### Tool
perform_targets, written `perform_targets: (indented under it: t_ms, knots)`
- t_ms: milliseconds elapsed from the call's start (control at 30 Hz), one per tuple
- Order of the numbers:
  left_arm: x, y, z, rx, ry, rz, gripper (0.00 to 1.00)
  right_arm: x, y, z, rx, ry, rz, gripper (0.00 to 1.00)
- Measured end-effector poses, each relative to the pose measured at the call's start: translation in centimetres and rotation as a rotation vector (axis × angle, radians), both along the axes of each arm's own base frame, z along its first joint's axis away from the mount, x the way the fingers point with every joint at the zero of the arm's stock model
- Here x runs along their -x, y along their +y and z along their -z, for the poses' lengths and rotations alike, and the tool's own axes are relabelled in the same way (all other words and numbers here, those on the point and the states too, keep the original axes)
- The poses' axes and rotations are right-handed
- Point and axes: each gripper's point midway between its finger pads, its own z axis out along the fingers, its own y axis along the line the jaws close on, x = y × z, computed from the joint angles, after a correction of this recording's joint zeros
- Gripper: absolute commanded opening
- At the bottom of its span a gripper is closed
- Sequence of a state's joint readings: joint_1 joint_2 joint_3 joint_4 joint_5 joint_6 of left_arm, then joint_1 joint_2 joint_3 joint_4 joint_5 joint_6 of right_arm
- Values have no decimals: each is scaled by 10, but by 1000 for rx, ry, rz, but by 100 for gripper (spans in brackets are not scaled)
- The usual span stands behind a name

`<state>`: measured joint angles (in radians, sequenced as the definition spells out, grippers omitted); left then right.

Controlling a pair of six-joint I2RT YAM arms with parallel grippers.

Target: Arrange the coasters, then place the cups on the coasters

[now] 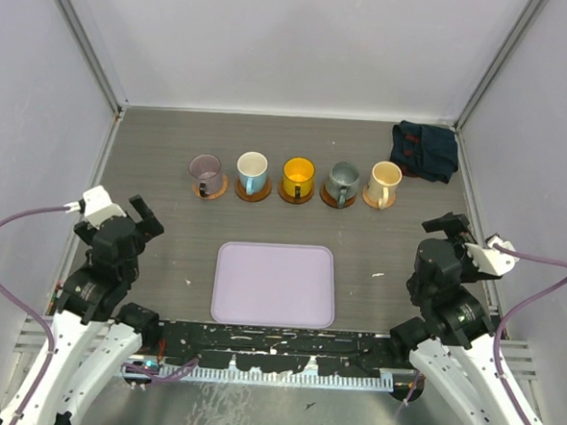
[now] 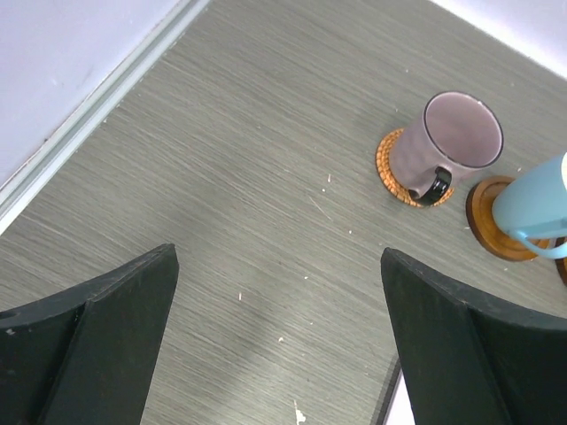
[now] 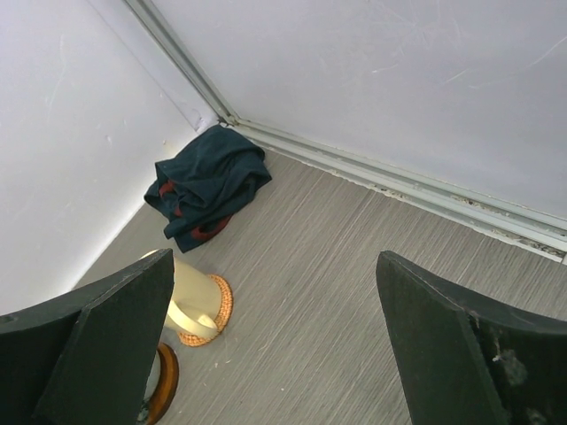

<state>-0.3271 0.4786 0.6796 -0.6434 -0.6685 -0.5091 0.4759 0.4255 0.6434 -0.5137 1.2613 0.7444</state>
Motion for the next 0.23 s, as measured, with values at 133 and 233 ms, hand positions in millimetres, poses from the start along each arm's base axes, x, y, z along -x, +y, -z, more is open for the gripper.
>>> perform_targets:
  t_ms: [133, 233]
  knots:
    - [6, 5, -8, 7, -43, -21, 98, 1, 0, 1, 1, 3, 2, 100]
    - [6, 6, -8, 5, -43, -26, 98, 1, 0, 1, 0, 4, 2, 100]
